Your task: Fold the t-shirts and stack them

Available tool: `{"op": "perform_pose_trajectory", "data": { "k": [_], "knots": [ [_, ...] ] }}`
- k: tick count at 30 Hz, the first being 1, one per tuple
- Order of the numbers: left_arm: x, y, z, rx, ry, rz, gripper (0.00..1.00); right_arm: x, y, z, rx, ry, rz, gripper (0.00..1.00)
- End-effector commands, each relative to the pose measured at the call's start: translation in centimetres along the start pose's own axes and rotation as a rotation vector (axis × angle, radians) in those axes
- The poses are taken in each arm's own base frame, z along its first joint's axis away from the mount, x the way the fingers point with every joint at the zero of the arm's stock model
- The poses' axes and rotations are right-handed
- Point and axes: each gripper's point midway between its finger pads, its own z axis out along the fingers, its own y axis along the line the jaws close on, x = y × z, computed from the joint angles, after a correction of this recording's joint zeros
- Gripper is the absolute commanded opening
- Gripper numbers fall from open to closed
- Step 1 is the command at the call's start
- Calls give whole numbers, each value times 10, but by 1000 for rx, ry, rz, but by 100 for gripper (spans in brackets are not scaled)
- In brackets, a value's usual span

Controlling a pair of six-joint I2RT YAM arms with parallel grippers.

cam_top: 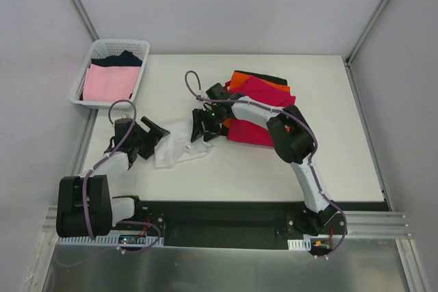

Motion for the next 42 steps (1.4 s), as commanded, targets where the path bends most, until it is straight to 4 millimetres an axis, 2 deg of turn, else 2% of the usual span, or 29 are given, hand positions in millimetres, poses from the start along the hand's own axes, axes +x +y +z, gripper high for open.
{"op": "perform_pose_trajectory", "data": {
  "k": [1, 6, 13, 16, 19, 25, 28, 29, 32, 34, 37, 38, 40, 41, 42],
  "knots": [
    [35, 40, -15, -131, 113, 9, 88, 5, -38, 7, 120, 18, 49, 63],
    [39, 45, -13, -152, 144, 18, 90, -7, -46, 5, 130, -2, 76, 70],
    [46, 52, -15, -176, 174, 19, 92, -30, -53, -10, 171, -78, 108, 72],
    [47, 51, -14, -177, 191, 18, 92, -29, -52, -7, 157, -74, 130, 72],
    [45, 42, -11, -158, 209, 3, 85, -26, -47, 4, 112, -60, 166, 69],
    [42, 38, -8, -151, 216, 13, 73, -22, -28, 20, 60, -50, 175, 67],
    [43, 39, -7, -155, 226, 10, 69, -16, -18, 26, 33, -36, 174, 58],
    [44, 40, -7, -161, 230, 6, 68, -11, -17, 30, 28, -25, 183, 52],
    [44, 41, -6, -161, 233, 8, 60, -1, -12, 36, 24, -8, 175, 48],
    [44, 40, -6, -161, 234, 12, 48, 5, -10, 39, 28, 0, 172, 47],
    [44, 41, -5, -165, 234, 13, 30, 9, -12, 39, 33, 4, 172, 36],
    [44, 41, -5, -167, 237, 10, 27, 10, -12, 39, 35, 4, 176, 28],
    [45, 42, -5, -170, 243, 4, 10, 9, -11, 38, 35, 1, 171, 15],
    [46, 42, -5, -170, 245, 3, 6, 8, -11, 37, 37, -2, 171, 1],
    [46, 42, -5, -168, 248, 3, 3, 8, -12, 37, 40, -3, 169, 1]
  ]
}}
